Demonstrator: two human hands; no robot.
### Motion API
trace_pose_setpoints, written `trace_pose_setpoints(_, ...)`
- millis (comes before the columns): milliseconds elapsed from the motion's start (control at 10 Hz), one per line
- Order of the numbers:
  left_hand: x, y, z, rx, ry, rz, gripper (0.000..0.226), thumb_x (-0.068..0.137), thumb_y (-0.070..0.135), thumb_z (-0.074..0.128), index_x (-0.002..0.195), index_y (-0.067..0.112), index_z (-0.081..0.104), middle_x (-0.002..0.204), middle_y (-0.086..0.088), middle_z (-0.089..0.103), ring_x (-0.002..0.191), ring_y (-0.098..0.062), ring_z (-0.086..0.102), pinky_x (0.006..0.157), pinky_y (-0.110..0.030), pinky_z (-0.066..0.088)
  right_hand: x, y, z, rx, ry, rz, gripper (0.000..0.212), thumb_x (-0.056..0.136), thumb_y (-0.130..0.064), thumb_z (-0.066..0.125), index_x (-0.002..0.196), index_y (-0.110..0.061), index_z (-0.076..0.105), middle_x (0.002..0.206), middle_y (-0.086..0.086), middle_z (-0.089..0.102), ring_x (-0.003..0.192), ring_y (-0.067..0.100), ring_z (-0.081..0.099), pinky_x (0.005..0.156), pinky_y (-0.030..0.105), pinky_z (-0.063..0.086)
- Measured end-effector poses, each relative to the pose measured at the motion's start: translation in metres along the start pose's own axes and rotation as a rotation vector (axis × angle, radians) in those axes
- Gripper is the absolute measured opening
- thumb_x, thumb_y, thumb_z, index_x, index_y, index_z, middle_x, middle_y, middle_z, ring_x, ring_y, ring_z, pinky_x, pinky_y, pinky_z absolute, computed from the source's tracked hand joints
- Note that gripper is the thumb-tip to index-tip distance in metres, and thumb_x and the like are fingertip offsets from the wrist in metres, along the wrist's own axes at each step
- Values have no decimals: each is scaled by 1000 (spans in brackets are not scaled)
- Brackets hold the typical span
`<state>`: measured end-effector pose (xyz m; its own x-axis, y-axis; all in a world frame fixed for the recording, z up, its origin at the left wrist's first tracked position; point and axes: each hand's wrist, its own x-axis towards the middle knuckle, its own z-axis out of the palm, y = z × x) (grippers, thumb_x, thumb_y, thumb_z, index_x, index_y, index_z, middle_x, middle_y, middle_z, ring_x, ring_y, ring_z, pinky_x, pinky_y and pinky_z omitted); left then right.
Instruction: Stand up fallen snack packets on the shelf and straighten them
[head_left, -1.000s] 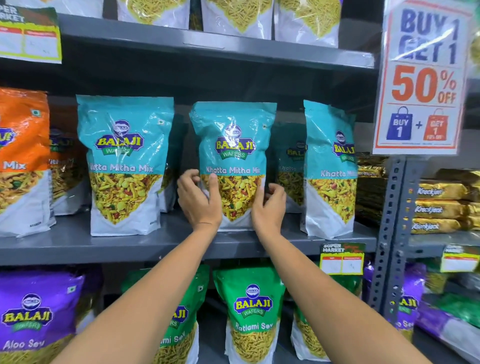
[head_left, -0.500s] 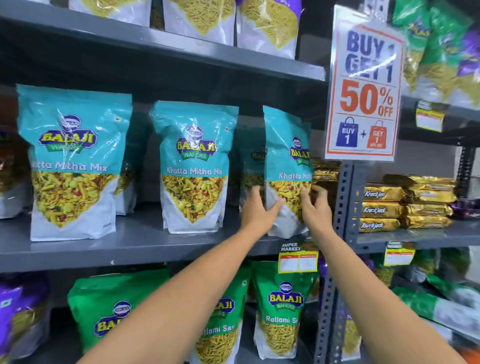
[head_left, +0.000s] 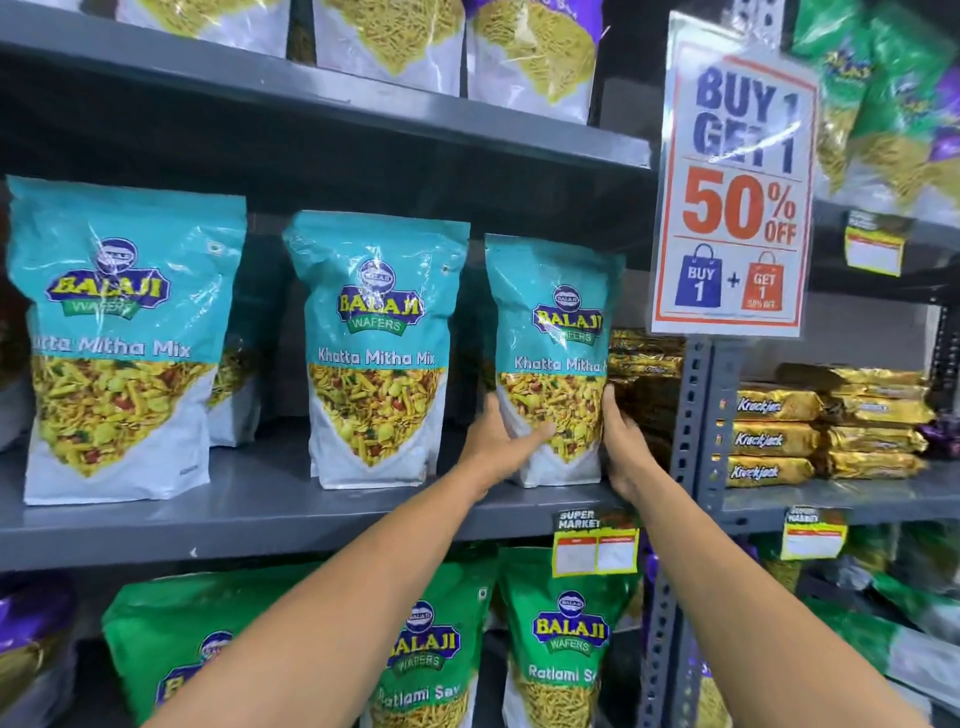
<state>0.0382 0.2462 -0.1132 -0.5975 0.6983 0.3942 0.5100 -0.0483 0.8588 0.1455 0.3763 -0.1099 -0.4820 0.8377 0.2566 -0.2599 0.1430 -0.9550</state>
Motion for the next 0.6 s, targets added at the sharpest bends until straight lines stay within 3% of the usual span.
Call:
trace_pose_setpoints(100, 3, -4, 1, 14, -16, 0, 104, 69, 60, 70, 149, 21, 16, 155, -7, 33, 139, -26, 36, 112, -43, 36, 0, 2, 0, 24, -69, -41, 59, 89, -60, 41, 123, -13, 54, 122, 9, 64, 110, 24, 62, 95, 38, 49)
trace_pose_setpoints(300, 0, -1, 1, 49, -45, -14, 110, 69, 61, 69, 152, 22, 7, 159, -7, 23, 143, -28, 28, 114, -47, 32, 6, 7, -5, 23, -107, -102, 58, 92, -56, 40, 129, -14, 53, 126, 10, 64, 112, 22, 63, 99, 40, 48)
trace_pose_setpoints(400, -4, 1, 0, 69, -46, -67, 108, 74, 59, 66, 152, 15, 7, 159, -8, 23, 143, -28, 29, 114, -41, 32, 3, 7, -4, -11, -72, -121, 55, 94, -53, 38, 127, -12, 52, 122, 9, 64, 107, 21, 62, 86, 32, 49)
trace_pose_setpoints(500, -16, 3, -7, 171, -27, -76, 102, 78, 55, 65, 150, 8, 11, 156, -11, 28, 140, -30, 35, 108, -38, 37, 4, 12, -2, -158, 83, -160, 62, 95, -55, 34, 130, -6, 49, 127, 15, 60, 117, 32, 56, 93, 39, 46)
trace_pose_setpoints(600, -32, 1, -18, 230, 89, 29, 74, 81, 47, 67, 135, 8, 35, 135, -10, 53, 121, -24, 53, 94, -31, 45, -17, 11, -5, -424, 327, -361, 57, 98, -45, 29, 113, 4, 54, 116, 28, 60, 110, 43, 54, 81, 40, 38)
